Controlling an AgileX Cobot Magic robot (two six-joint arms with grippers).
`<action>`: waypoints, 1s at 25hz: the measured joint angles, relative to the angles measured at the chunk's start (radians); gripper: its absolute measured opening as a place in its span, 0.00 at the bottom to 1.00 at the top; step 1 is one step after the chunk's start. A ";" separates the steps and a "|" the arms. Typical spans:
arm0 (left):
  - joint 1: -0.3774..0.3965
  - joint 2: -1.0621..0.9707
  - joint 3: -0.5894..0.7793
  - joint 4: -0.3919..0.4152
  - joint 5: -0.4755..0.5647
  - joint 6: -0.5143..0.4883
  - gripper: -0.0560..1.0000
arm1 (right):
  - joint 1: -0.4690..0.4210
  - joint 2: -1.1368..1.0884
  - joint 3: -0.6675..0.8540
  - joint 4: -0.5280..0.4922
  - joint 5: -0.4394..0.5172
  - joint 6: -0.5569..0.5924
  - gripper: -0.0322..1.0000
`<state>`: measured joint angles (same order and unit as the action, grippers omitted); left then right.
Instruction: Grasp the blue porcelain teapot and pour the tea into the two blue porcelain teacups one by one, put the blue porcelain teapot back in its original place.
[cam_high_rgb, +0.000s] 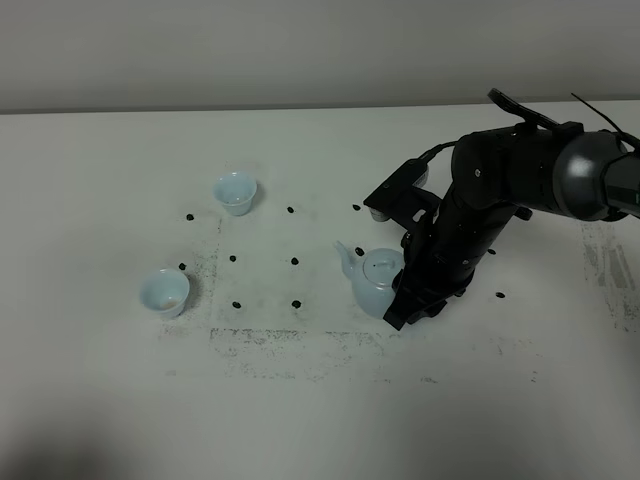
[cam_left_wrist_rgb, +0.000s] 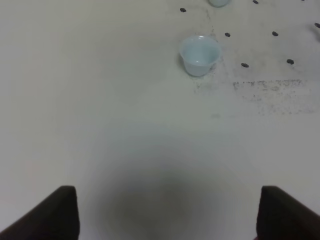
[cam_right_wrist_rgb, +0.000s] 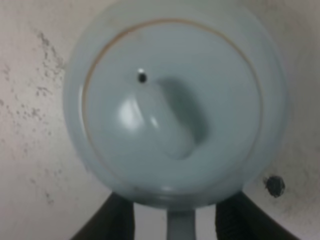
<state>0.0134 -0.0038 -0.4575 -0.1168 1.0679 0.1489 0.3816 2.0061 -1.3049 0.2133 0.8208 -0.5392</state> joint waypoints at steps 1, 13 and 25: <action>0.000 0.000 0.000 0.000 0.000 0.000 0.74 | 0.000 0.000 0.000 0.000 0.001 0.000 0.43; 0.000 0.000 0.000 0.000 0.000 0.000 0.74 | 0.000 0.000 0.000 0.000 0.004 0.000 0.39; 0.000 0.000 0.000 0.000 0.000 0.000 0.74 | 0.000 0.000 0.000 0.017 0.011 -0.001 0.12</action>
<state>0.0134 -0.0038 -0.4575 -0.1168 1.0679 0.1489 0.3816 2.0061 -1.3049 0.2298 0.8315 -0.5402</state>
